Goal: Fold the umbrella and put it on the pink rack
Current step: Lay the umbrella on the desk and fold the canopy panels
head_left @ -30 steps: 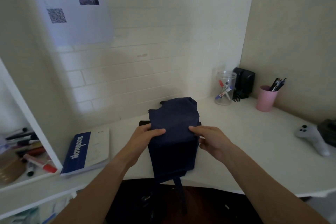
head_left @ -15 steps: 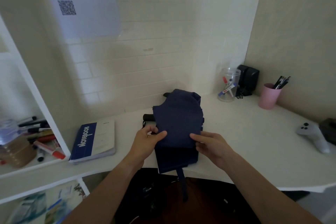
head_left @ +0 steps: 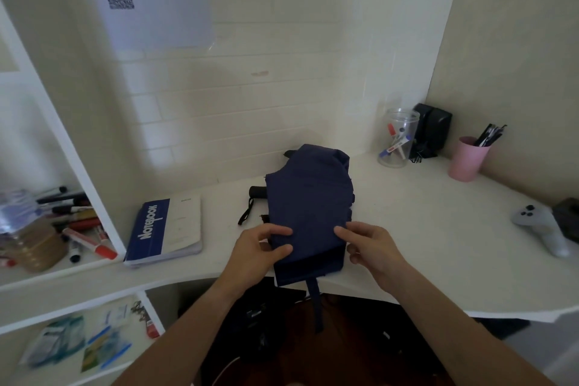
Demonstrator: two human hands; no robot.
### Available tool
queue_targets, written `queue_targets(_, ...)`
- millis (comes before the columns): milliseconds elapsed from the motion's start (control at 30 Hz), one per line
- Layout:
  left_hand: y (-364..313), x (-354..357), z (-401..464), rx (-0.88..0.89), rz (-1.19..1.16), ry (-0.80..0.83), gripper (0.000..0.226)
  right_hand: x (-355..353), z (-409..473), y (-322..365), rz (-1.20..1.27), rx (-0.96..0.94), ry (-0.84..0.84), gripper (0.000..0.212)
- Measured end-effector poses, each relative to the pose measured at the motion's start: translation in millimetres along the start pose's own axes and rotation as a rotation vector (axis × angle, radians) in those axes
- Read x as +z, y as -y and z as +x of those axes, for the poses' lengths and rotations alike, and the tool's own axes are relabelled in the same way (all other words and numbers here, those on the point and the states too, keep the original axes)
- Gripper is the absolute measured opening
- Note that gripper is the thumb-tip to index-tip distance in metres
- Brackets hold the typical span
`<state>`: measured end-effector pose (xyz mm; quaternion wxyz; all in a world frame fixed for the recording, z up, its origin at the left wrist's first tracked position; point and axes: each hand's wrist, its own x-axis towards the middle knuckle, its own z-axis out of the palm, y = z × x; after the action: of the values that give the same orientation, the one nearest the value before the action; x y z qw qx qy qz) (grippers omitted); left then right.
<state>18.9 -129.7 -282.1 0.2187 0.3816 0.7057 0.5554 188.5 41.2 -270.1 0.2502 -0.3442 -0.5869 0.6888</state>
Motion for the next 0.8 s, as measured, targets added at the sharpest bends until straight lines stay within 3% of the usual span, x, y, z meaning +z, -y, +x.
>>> queue_targets(300, 11.0, -2.3, 0.4, -0.012, 0.009, -0.052, 0.009, -3.1, -1.3, -7.9, -0.161, 0.098, -0.078, 0.034)
queue_targets(400, 15.8, -3.0, -0.1, 0.002, 0.066, -0.019, 0.013, -4.5, -2.3, -6.3, -0.226, 0.155, -0.101, 0.028)
queue_targets(533, 20.8, -1.2, -0.6, 0.023, 0.243, 0.016, 0.025, -7.3, -6.6, -2.8, -0.488, 0.209, -0.074, 0.027)
queue_targets(600, 18.9, 0.3, -2.3, 0.048, 0.381, 0.006, 0.027, -7.6, -8.7, -2.3, -0.754, 0.069, -0.185, 0.024)
queue_targets(667, 16.8, 1.6, -2.6, 0.088, 0.466, 0.011, 0.029, -4.0, -11.1, -0.2, -0.899, -0.324, -0.360, 0.014)
queue_targets(733, 15.3, 2.3, -2.3, 0.103, 0.516, 0.029, 0.032, 2.8, -8.9, 2.4, -0.931, -0.737, -0.267, 0.008)
queue_targets(800, 14.9, 2.8, -2.6, 0.107, 0.542, 0.033, 0.033, 7.7, 0.6, -1.4, -1.043, -0.886, -0.019, 0.019)
